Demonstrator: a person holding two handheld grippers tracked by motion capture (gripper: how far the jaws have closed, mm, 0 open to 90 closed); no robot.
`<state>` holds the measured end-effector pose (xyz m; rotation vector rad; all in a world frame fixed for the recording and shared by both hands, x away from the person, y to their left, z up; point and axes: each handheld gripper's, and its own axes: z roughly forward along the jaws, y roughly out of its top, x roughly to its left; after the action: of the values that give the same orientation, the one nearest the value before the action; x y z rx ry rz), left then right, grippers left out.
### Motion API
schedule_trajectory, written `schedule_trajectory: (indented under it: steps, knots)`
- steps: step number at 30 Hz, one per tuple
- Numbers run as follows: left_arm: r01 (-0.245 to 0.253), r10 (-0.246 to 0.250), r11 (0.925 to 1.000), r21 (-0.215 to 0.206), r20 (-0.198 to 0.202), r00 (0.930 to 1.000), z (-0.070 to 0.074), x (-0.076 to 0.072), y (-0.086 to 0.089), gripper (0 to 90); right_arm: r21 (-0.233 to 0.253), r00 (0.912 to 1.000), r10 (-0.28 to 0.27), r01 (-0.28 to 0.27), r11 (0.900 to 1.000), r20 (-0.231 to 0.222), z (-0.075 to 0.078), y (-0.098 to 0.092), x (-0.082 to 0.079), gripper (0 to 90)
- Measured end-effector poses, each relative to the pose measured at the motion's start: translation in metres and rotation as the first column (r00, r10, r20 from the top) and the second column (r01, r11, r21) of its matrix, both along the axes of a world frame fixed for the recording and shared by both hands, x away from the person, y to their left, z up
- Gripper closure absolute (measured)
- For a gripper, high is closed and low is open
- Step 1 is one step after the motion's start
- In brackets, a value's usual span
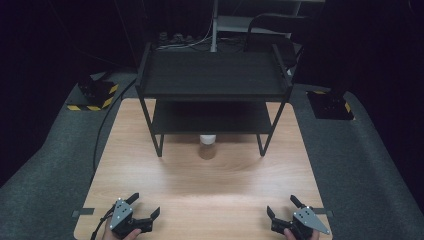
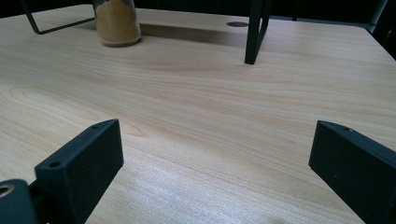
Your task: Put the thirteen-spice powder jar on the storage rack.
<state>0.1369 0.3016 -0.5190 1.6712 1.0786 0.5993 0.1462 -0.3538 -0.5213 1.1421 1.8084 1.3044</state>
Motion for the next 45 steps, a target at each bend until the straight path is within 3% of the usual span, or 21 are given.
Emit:
schedule_trajectory:
  steps: [8,10,22,28,31,33,42,45]
  knots:
    - [-0.014,0.015,0.9998,0.017,-0.026,0.9995,0.010,0.004,-0.004,3.6,-0.004,1.0000,0.008,-0.008,1.000,0.005,-0.001,0.000,0.000,2.7]
    - [-0.017,0.017,0.9998,0.003,-0.016,0.9997,0.015,0.004,-0.005,3.6,-0.004,0.9999,0.013,-0.013,1.000,0.006,-0.001,-0.001,-0.001,2.7]
    - [0.000,-0.002,0.9995,0.030,0.049,0.9988,0.056,0.015,-0.013,3.6,0.004,1.0000,0.008,-0.008,1.000,-0.004,0.000,-0.001,0.001,3.0]
    - [0.024,-0.025,0.9995,0.020,0.068,0.9974,0.074,0.037,-0.024,3.7,0.006,1.0000,0.007,-0.007,1.000,-0.005,0.000,-0.001,0.001,3.0]
    - [0.040,-0.042,0.9989,0.025,0.063,0.9972,0.083,0.056,-0.038,3.8,0.005,0.9999,0.008,-0.008,1.000,-0.006,0.000,-0.001,0.001,3.0]
    - [0.044,-0.045,0.9987,0.026,0.060,0.9972,0.084,0.061,-0.042,4.0,0.004,0.9999,0.009,-0.008,1.000,-0.006,0.000,-0.001,0.001,3.0]
    - [0.060,-0.063,0.9962,0.063,0.051,0.9967,0.090,0.099,-0.093,5.4,0.005,0.9999,0.013,-0.013,1.000,-0.007,0.000,-0.002,0.002,3.0]
    - [0.055,-0.057,0.9970,0.056,0.041,0.9975,0.089,0.112,-0.107,6.5,0.007,0.9999,0.015,-0.015,1.000,-0.006,0.000,-0.002,0.002,3.0]
